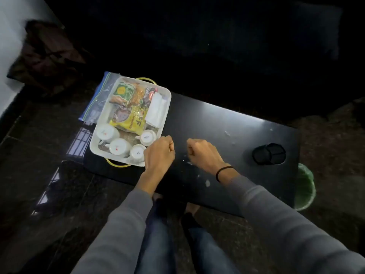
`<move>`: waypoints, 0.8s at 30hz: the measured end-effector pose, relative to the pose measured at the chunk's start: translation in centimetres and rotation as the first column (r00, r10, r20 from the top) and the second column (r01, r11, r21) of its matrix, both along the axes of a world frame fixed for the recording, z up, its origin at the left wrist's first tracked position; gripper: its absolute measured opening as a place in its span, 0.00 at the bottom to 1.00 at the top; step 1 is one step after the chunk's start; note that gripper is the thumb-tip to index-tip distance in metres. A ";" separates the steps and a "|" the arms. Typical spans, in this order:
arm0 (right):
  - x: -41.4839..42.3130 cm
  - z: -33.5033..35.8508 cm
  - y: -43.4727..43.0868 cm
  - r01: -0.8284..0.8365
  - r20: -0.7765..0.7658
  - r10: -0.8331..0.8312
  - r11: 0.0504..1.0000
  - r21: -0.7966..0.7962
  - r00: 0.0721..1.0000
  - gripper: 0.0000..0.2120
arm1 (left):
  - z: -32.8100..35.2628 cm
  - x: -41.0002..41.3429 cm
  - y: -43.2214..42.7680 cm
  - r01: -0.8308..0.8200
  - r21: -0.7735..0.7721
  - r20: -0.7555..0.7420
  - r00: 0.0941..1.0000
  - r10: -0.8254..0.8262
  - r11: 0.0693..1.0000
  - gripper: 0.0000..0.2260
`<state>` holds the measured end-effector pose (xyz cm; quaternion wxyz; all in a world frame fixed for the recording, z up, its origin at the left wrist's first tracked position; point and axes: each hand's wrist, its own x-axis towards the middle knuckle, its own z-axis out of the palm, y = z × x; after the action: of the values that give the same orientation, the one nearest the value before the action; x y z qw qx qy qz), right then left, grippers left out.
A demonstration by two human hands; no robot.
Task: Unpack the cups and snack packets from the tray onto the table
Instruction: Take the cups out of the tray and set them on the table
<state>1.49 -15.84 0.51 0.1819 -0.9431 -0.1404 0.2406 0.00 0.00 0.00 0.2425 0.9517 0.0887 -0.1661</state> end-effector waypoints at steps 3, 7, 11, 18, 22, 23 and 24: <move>0.8 -2.0 1.8 0.012 -0.021 -0.011 0.999 0.043 1.000 0.05 | -2.1 0.5 1.9 -0.011 0.066 0.054 0.999 0.007 0.998 0.09; 1.9 -4.5 4.3 0.026 -0.089 -0.019 0.996 0.081 0.996 0.05 | -5.3 1.4 4.8 0.005 0.191 0.056 0.998 -0.016 0.982 0.24; 3.1 -6.3 6.0 0.051 -0.124 -0.039 0.994 0.101 0.992 0.05 | -7.7 2.5 6.7 0.060 0.204 0.020 0.998 -0.066 0.977 0.28; 4.1 -8.7 7.4 0.107 -0.153 -0.088 0.988 0.115 0.984 0.07 | -10.4 3.7 8.0 0.166 0.218 0.020 0.984 -0.175 0.962 0.29; 4.0 -9.7 7.6 0.146 -0.127 -0.127 0.977 0.154 0.984 0.07 | -11.5 4.5 8.4 0.210 0.229 -0.013 0.977 -0.213 0.950 0.28; 3.8 -9.9 7.7 0.160 -0.123 -0.140 0.972 0.170 0.982 0.07 | -11.7 4.6 8.4 0.213 0.240 -0.010 0.976 -0.217 0.947 0.28; 3.7 -10.2 7.7 0.176 -0.123 -0.155 0.967 0.187 0.980 0.07 | -11.7 4.7 8.4 0.212 0.249 -0.001 0.976 -0.219 0.945 0.27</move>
<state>5.21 -8.17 -9.66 0.3009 -0.9146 -0.0744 0.2597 4.65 8.36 -11.72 0.1033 0.9806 0.0012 -0.1665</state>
